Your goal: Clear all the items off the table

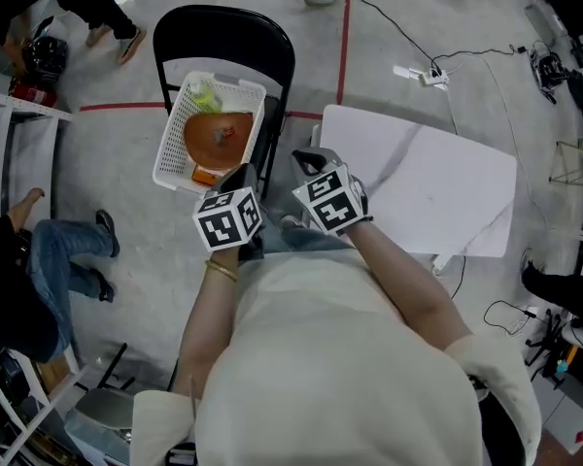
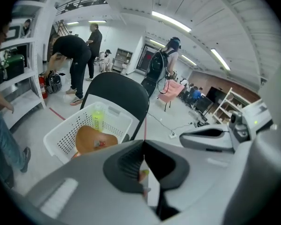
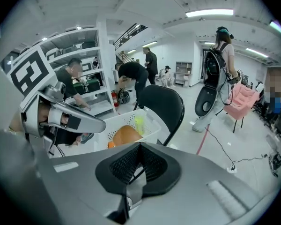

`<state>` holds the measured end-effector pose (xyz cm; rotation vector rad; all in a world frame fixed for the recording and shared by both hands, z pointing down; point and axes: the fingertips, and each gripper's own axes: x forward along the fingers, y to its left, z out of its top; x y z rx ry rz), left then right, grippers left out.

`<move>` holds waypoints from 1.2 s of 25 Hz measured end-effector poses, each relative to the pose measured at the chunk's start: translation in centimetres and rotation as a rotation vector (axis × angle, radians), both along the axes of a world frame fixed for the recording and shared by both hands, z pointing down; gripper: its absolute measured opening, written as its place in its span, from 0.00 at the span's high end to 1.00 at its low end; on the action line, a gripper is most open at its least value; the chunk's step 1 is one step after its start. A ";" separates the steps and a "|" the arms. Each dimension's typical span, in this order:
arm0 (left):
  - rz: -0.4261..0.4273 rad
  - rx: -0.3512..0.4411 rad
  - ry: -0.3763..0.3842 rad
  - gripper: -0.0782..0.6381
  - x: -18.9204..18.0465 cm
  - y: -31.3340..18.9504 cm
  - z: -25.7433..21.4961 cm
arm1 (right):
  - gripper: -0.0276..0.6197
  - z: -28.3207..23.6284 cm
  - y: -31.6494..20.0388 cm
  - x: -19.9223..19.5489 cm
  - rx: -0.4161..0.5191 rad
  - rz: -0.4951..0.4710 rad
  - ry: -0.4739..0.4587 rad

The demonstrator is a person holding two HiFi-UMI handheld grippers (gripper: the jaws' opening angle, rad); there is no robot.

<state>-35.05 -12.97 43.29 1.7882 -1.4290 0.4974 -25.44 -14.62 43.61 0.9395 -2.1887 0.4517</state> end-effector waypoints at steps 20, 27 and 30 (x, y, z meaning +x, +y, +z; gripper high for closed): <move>0.401 0.022 0.022 0.88 9.8 4.7 -1.6 | 0.96 -3.6 7.8 10.1 0.075 0.406 -0.052; 0.539 0.026 0.027 0.88 9.6 9.2 -2.0 | 0.96 -4.6 12.9 9.7 0.094 0.564 -0.094; 0.576 0.028 0.035 0.88 9.3 10.6 -2.1 | 0.96 -4.8 14.8 9.3 0.111 0.619 -0.102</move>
